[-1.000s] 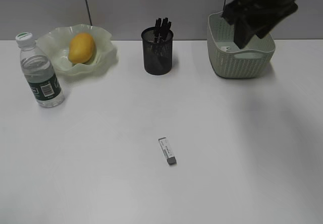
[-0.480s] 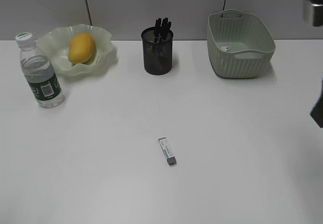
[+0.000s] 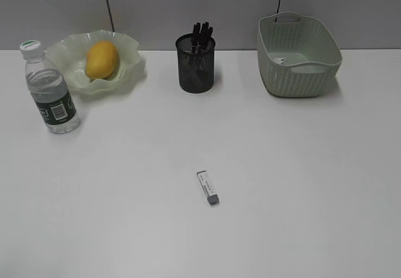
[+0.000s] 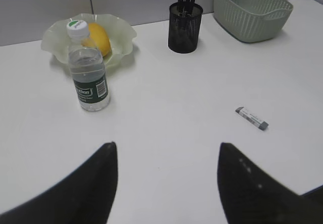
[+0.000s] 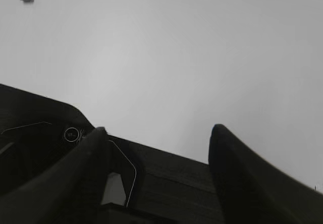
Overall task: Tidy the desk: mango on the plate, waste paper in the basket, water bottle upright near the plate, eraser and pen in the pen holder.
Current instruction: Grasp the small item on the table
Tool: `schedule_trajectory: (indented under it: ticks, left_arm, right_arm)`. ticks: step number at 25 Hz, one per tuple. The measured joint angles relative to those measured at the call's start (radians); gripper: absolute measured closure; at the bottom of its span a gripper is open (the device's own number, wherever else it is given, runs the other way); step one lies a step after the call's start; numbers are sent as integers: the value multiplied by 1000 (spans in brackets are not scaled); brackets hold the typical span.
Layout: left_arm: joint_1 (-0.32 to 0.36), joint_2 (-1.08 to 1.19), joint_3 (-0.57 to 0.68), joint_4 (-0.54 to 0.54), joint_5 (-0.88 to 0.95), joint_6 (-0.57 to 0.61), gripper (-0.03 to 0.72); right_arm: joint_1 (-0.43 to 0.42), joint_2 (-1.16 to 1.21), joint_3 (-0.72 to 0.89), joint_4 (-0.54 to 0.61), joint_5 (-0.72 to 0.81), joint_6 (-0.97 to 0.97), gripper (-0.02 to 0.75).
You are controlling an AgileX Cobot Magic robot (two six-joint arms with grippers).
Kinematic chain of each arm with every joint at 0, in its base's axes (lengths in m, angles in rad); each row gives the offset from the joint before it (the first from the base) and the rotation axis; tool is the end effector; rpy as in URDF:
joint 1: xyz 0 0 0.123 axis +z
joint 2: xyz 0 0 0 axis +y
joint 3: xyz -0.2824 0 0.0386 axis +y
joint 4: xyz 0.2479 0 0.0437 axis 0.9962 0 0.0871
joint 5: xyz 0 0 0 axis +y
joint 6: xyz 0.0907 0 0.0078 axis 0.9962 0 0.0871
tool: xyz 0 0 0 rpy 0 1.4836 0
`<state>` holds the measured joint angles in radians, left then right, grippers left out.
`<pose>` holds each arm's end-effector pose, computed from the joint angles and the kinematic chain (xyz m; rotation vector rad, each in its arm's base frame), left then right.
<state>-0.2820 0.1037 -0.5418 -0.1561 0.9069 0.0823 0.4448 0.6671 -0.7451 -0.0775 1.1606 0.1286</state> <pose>0.0094 -0.0144 0.3021 0.3418 1.9265 -0.3152 0.0887 0.0351 0.3147 -0.4164 2.5315 0.1159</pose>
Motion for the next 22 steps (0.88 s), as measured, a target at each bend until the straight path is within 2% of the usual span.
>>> schedule_trajectory:
  ticks: [7, 11, 15, 22]
  left_arm:
    - [0, 69, 0, -22, -23, 0, 213]
    - [0, 181, -15, -92, -68, 0, 213]
    - [0, 397, -92, -143, -77, 0, 213]
    - [-7, 895, -323, -212, -63, 0, 213]
  right_arm:
    - [0, -256, 117, -1, -10, 43, 243]
    - [0, -341, 146, -1, -12, 41, 242]
    - [0, -366, 175, -1, -18, 39, 242]
    - [0, -366, 195, -1, -39, 25, 241]
